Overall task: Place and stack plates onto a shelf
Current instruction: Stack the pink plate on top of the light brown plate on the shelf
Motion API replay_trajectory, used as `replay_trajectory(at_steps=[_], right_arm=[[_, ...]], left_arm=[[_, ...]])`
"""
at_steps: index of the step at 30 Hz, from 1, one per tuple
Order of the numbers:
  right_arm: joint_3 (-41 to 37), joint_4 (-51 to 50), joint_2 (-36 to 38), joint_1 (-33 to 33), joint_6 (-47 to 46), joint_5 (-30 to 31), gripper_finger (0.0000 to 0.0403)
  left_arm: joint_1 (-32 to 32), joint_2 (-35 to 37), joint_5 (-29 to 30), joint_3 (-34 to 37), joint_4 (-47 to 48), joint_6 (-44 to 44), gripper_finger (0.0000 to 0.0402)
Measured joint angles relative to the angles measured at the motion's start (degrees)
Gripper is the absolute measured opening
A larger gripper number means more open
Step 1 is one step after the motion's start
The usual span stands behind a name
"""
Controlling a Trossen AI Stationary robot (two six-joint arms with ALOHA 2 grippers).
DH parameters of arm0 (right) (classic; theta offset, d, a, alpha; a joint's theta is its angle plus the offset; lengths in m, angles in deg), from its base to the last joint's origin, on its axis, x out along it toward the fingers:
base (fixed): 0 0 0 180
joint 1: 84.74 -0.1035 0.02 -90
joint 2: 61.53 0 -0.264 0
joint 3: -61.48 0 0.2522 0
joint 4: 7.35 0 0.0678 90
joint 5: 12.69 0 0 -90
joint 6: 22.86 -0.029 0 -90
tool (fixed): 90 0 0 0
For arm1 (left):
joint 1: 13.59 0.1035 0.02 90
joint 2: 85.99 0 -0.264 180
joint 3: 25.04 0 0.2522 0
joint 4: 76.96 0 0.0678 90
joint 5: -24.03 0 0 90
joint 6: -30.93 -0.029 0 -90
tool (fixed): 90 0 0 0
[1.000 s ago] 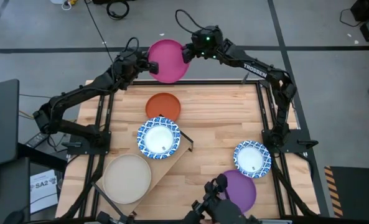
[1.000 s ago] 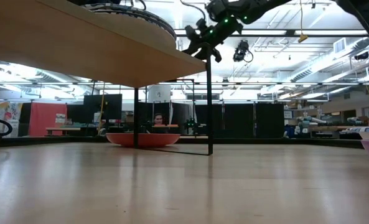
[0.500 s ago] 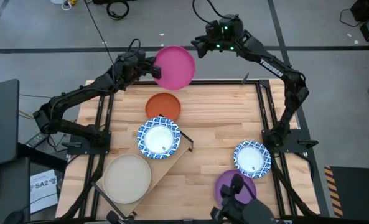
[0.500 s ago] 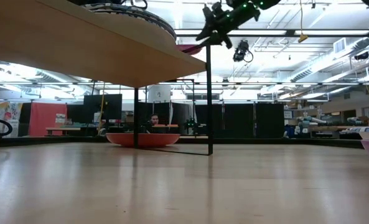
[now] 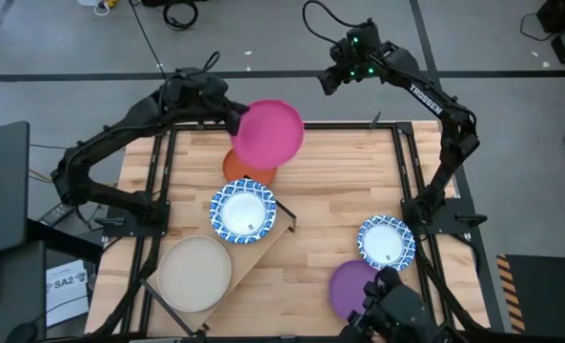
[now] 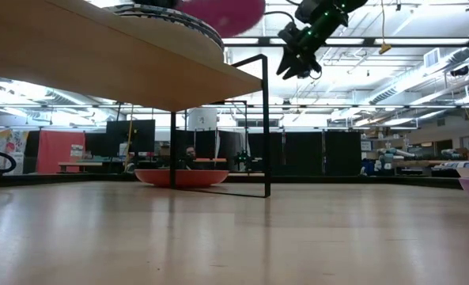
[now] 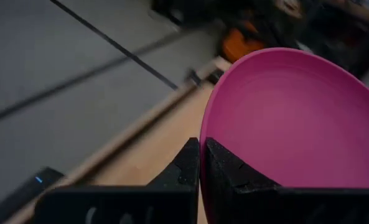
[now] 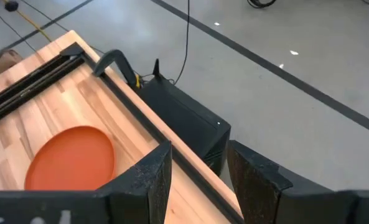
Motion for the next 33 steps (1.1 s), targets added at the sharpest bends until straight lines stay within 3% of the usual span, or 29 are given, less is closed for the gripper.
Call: replay_trajectory(at_steps=[6, 13, 27, 33], right_arm=[[0.0, -0.17, -0.04, 0.65, -0.02, -0.07, 0.0161], [-0.01, -0.17, -0.08, 0.61, 0.4, -0.11, 0.0161], [-0.02, -0.26, -0.1, 0.56, 0.4, -0.13, 0.0161], [-0.02, -0.27, -0.1, 0.43, 0.4, -0.13, 0.0161]], left_arm=[[-3.8, 0.05, -6.2, -7.76, 16.82, -0.11, 0.0016], [-12.13, 0.95, -9.48, -10.53, 29.0, -0.04, 0.0016], [-35.89, 2.39, -9.22, -10.49, 37.16, 0.41, 0.0016], [-44.78, 2.3, -1.57, -10.49, 41.22, 4.54, 0.0016]])
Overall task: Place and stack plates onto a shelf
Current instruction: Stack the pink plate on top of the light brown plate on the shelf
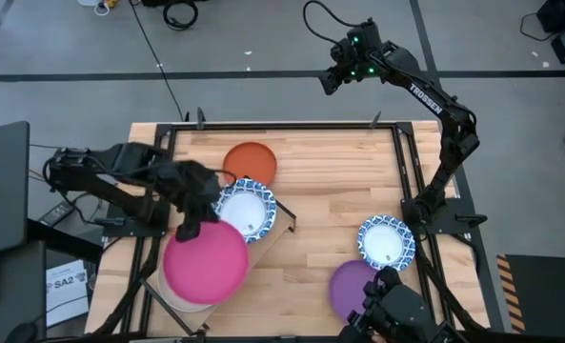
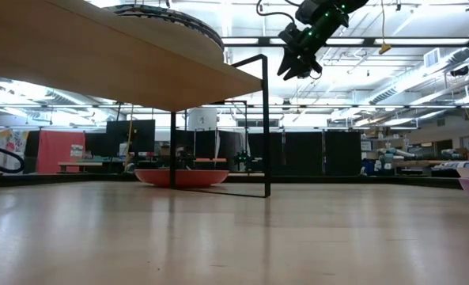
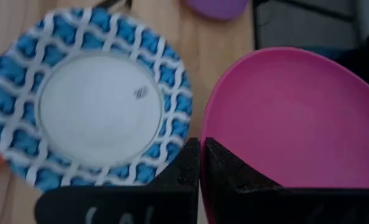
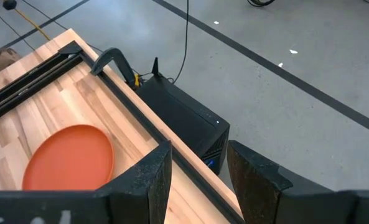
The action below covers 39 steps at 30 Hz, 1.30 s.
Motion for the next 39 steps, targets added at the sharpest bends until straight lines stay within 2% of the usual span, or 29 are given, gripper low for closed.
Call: replay_trajectory(at_steps=[6, 15, 21, 33, 39], right_arm=[[0.0, -0.03, -0.02, 0.0, 0.0, 0.0, 0.0161], [0.0, -0.06, -0.04, 0.0, 0.0, 0.0, 0.0161], [0.0, -0.07, -0.04, -0.04, 0.0, 0.0, 0.0161], [0.0, -0.07, -0.04, -0.2, -0.02, 0.0, 0.0161], [0.0, -0.06, -0.04, -0.22, -0.02, 0.0, 0.0161]], left_arm=[[-7.53, 0.0, 8.29, 0.02, 4.98, 5.85, 0.0016], [-17.76, 0.0, 19.59, 0.02, 5.88, 12.28, 0.0016], [-23.45, 0.0, 26.54, 0.02, 9.75, 18.97, 0.0016], [-31.68, -0.02, 34.63, 0.02, 13.17, 30.72, 0.0016], [-34.0, -0.08, 35.25, 0.04, 15.45, 37.63, 0.0016]])
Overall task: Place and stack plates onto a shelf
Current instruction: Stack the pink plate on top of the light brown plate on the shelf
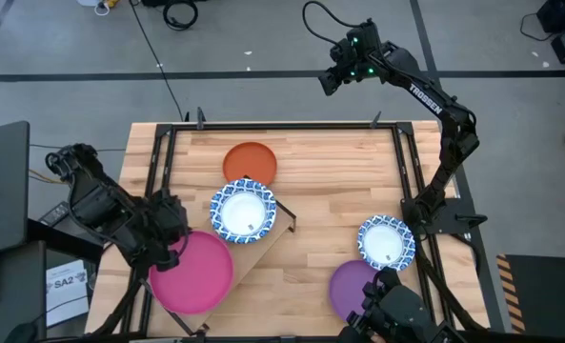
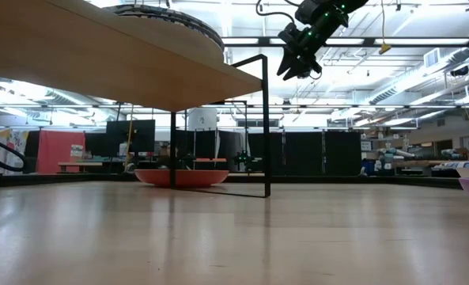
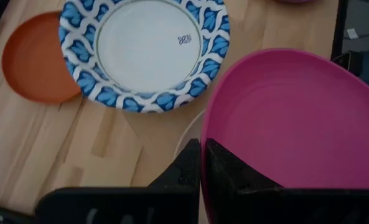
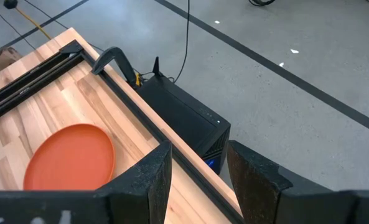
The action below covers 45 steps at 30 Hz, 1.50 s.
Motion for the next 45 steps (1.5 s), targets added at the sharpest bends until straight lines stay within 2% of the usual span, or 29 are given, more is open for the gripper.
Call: replay_trajectory(at_steps=[6, 15, 20, 36, 45], right_arm=[[0.0, 0.0, 0.0, 0.0, 0.0, 0.0, 0.0161], [0.0, -0.02, 0.0, 0.0, 0.0, 0.0, 0.0161], [0.0, -0.02, 0.0, 0.0, 0.0, 0.0, 0.0161], [0.0, -0.01, 0.0, 0.0, 0.0, 0.0, 0.0161], [0.0, -0.02, 0.0, 0.0, 0.0, 0.0, 0.0161]], left_arm=[[-2.35, -0.3, 2.64, 0.9, 2.03, 3.44, 0.0016], [-4.51, -0.36, 2.35, 7.29, 1.84, 9.26, 0.0016], [-4.54, -0.36, 1.67, 9.41, 1.72, 9.73, 0.0024], [-4.47, -0.36, -2.15, 9.46, 1.32, 9.49, 0.0031], [-4.47, -0.36, -2.27, 9.46, 1.49, 14.17, 0.0038]])
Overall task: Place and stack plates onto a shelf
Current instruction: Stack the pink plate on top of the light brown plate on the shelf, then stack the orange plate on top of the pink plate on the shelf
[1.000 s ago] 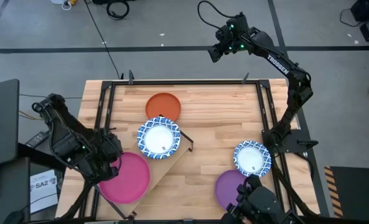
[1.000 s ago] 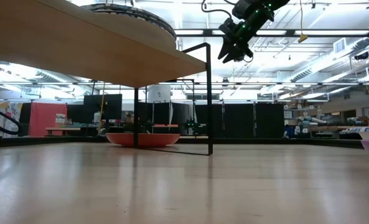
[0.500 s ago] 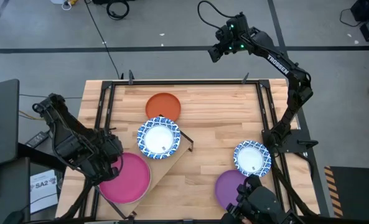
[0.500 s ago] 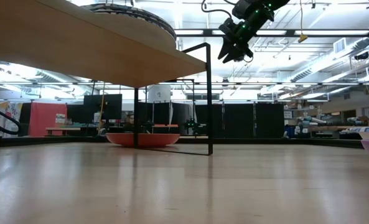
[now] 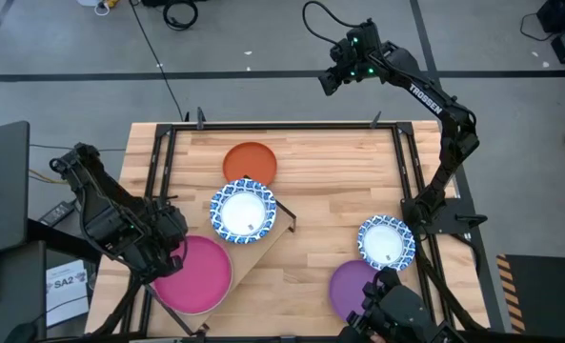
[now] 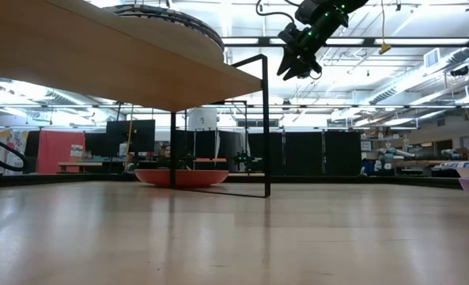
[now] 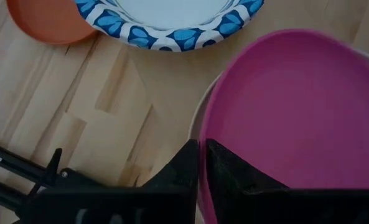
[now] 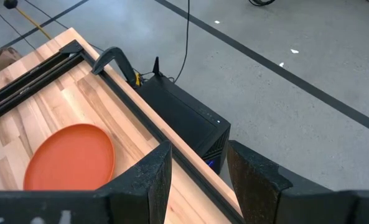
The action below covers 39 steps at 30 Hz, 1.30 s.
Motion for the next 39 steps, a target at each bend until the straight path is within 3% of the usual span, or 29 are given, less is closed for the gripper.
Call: replay_trajectory(at_steps=[20, 28, 39], right_arm=[[0.0, -0.02, 0.0, 0.0, 0.0, 0.0, 0.0161], [0.0, -0.04, 0.0, 0.01, 0.0, 0.0, 0.0161], [0.0, -0.33, 0.0, 0.0, 0.0, -0.02, 0.0161]], left_arm=[[3.04, 0.0, 0.5, 0.0, 1.02, 1.09, 0.0186], [9.13, 0.06, 0.46, 0.0, 2.36, 1.02, 0.0192], [22.5, 7.46, 3.69, -0.04, 2.21, -15.54, 0.0192]])
